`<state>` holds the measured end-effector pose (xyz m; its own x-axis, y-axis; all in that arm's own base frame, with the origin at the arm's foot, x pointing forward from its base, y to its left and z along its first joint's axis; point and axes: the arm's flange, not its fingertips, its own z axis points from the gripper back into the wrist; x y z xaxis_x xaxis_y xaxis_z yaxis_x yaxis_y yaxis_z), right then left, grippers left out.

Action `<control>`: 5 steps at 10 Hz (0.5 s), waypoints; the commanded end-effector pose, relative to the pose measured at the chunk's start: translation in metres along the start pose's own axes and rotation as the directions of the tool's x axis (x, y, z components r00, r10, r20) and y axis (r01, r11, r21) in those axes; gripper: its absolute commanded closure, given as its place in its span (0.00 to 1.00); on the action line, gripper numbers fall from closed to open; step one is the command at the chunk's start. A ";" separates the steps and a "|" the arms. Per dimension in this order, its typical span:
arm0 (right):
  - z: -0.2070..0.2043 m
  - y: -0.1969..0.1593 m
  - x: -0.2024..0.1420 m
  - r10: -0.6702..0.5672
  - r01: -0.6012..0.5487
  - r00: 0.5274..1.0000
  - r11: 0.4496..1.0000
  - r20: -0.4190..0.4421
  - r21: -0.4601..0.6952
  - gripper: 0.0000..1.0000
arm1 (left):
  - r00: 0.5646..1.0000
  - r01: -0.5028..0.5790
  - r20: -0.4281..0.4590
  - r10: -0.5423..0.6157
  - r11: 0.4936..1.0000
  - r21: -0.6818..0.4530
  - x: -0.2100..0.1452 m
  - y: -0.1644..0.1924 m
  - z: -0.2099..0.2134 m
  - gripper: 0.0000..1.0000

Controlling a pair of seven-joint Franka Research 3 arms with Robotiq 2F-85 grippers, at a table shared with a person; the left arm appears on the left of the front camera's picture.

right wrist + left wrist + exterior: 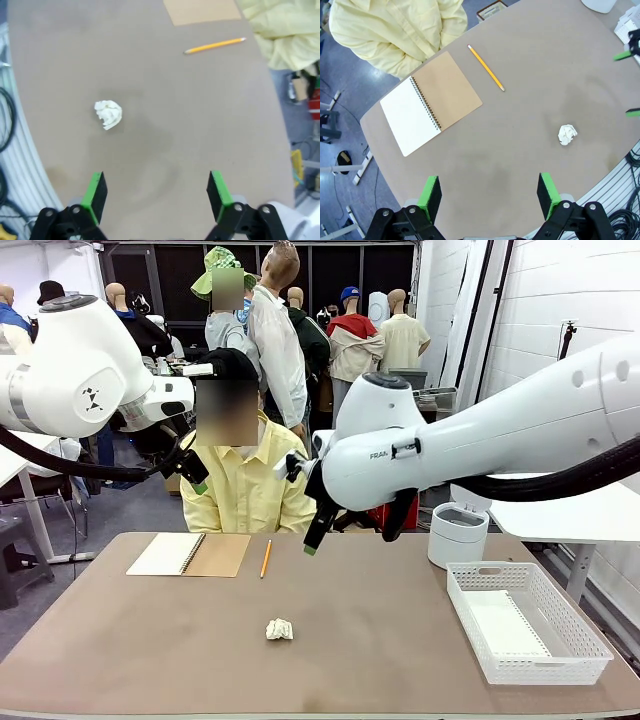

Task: Sort the paper based on its condition.
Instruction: If a person hands you a paper, place it in the Organizing basket , and if it's crumpled, put it in the Trash can.

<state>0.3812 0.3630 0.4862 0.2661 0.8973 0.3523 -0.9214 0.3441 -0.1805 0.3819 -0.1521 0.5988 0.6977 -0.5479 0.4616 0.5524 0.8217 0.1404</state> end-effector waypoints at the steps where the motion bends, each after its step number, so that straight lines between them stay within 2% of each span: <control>1: -0.036 0.004 0.012 0.089 -0.087 0.996 0.992 -0.024 0.087 0.00 | 1.000 0.001 0.002 -0.001 1.000 -0.001 0.000 0.002 0.001 0.00; 5: -0.094 0.022 0.019 0.162 -0.141 0.984 0.961 -0.069 0.239 0.00 | 1.000 0.001 0.002 -0.001 1.000 -0.001 0.000 0.002 0.001 0.00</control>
<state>0.3841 0.4146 0.3996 0.1580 0.9529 0.2590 -0.9828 0.1771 -0.0522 0.3820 -0.1521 0.5987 0.6978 -0.5479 0.4614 0.5522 0.8218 0.1405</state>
